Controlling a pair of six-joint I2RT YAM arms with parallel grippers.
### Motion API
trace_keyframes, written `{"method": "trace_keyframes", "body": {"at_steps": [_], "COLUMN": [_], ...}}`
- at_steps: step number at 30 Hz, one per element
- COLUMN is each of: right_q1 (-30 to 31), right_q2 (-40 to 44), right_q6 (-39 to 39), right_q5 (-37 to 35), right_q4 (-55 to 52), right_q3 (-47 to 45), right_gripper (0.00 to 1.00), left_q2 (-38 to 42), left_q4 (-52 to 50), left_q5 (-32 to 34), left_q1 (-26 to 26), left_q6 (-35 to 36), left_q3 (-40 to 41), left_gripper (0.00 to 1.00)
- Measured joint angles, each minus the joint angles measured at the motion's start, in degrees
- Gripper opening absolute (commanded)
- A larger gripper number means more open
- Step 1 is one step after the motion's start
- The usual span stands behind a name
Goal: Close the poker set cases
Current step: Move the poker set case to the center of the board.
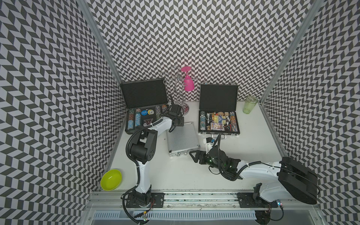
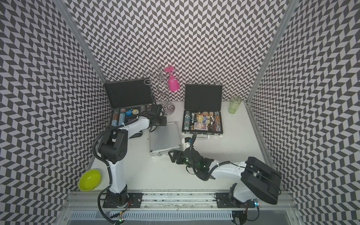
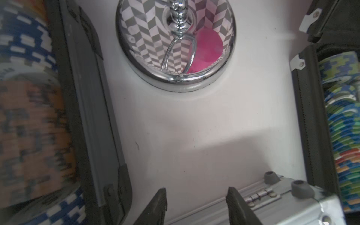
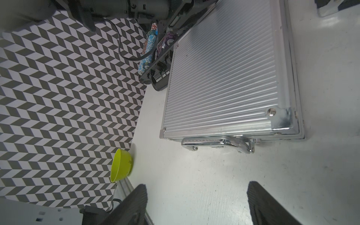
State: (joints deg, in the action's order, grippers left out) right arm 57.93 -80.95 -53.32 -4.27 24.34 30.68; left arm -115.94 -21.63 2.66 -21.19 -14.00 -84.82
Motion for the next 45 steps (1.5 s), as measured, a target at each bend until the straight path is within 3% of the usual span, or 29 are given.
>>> {"method": "trace_keyframes", "body": {"at_steps": [14,30,38,43,44,45], "right_q1": [0.0,0.0,-1.1,-2.0,-2.3,-2.7], "right_q2": [1.4,2.1,-0.7,-2.2,-2.4,-2.6], "right_q6": [1.2,3.0,5.9,8.2,8.9,9.5], "right_q5": [-2.5,-5.9,-8.1,-8.4,-8.4,-8.3], "right_q4": [-5.5,-10.3,-14.5,-18.8,-19.8,-20.4], "right_q3": [0.7,4.2,9.0,12.2,12.7,13.1], "right_gripper": [0.83,0.84,0.86,0.88,0.89,0.89], "left_q2": [-0.3,5.0,9.6,18.9,21.3,23.5], "left_q4": [-2.4,1.3,-2.5,-5.2,-5.3,-5.3], "left_q5": [-10.5,-18.2,-18.1,-14.1,-13.2,-12.5], "left_q1": [0.9,0.4,0.2,0.5,0.8,1.1], "left_q6": [5.4,4.7,1.8,-1.5,-2.2,-2.6], "left_q3": [-1.0,8.2,10.7,14.4,15.7,17.1], "left_gripper": [0.45,0.41,0.54,0.63,0.75,0.97]}}
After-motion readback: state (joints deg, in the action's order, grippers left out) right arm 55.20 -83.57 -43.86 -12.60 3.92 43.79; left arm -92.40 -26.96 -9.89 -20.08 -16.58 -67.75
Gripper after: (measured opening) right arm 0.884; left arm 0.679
